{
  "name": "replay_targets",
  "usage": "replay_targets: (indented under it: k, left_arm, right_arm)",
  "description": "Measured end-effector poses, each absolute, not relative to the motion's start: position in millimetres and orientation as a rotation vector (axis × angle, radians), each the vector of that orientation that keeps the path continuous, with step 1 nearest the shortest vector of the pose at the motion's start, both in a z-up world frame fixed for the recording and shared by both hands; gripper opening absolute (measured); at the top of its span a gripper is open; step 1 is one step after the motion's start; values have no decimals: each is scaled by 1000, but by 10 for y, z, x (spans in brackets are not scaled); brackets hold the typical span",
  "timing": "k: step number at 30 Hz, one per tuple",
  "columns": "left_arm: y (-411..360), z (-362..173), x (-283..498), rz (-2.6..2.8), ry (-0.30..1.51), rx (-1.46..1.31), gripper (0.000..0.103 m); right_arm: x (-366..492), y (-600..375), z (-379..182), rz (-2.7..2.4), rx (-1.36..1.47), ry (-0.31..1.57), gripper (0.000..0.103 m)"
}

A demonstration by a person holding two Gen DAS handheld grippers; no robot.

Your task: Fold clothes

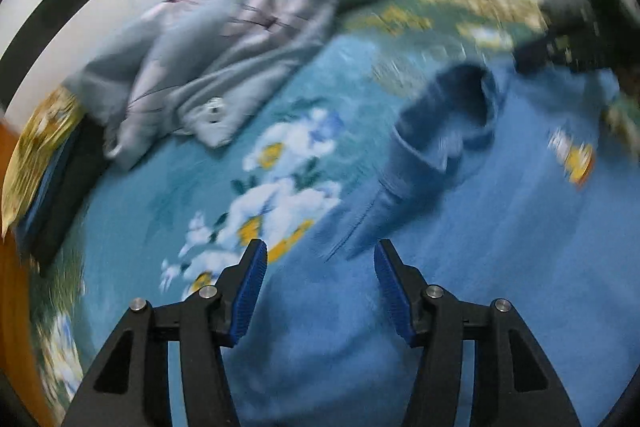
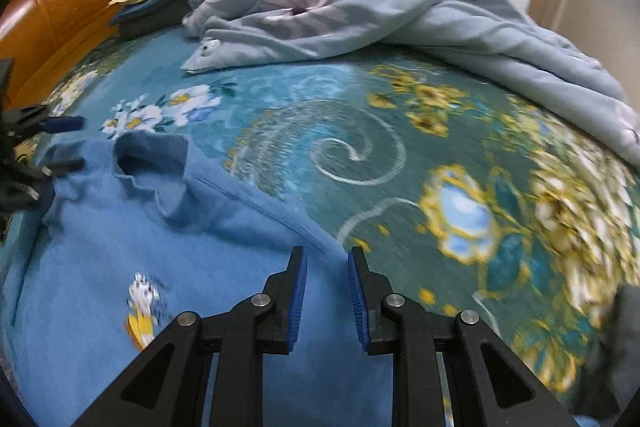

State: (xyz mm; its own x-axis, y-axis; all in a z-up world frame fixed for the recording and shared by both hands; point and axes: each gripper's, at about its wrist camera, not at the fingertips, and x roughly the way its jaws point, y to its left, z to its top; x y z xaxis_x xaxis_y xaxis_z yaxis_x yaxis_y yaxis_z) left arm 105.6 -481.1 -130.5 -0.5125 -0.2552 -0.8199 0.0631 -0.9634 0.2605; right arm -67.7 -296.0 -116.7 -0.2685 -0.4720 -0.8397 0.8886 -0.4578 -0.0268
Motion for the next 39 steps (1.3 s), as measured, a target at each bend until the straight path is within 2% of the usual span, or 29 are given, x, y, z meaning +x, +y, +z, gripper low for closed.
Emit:
replay_targets:
  k: [5,9,11,12,13,14,15,21,26,28,29,30,36,37,38,39]
  left_arm:
    - [-4964,-1484,1040,-2620,-226,1503,57]
    - [-4955,-1483,1092,-2660,-214,1492,47]
    - [-4964,-1499,1095,-2665,-207,1511,37]
    - [-4971,-1504,1097,-2676,-185,1518,27]
    - [-4977,-1505,1100,-2683,-169,1520,17]
    - [-4979,-1495,1107,-2685,-168,1505,11]
    - [-4991,-1478,1118,-2693,-156,1489,8]
    - [-5271,-1299,1153,-2766,91,1357,6]
    - [-5349,-1385,1097,-2739,137,1362,6]
    - [-5349,-1433,1079,-2733,143,1371,6]
    - [-5355,-1453,1072,-2731,148,1372,6]
    - [-5360,-1472,1065,-2729,152,1373,7]
    - [-5364,-1495,1093,-2736,160,1339,7]
    - [-5362,-1486,1103,-2737,163,1321,7]
    - [-5362,-1463,1115,-2738,165,1292,7]
    - [-5371,-1428,1126,-2743,179,1260,7]
  right_arm:
    - [-572,-3167,-1245,-1763,933,706,24]
    - [-491,-3253,-1393,-1698,934,797,23]
    - [-457,-3257,-1409,-1685,916,818,21]
    - [-460,-3256,-1411,-1682,917,817,18]
    - [-462,-3258,-1409,-1687,917,817,13]
    - [-464,-3259,-1407,-1691,917,817,3]
    - [-466,-3261,-1405,-1695,916,818,0]
    - [-556,-3292,-1204,-1750,872,793,0]
    - [-559,-3313,-1142,-1733,829,827,4]
    - [-547,-3315,-1184,-1714,822,859,15]
    - [-549,-3317,-1217,-1710,824,876,28]
    - [-550,-3319,-1250,-1706,825,892,34]
    - [-613,-3284,-1393,-1705,856,941,32]
    - [-611,-3272,-1404,-1706,860,938,28]
    - [-604,-3261,-1393,-1711,855,928,7]
    - [-601,-3254,-1372,-1720,848,919,4]
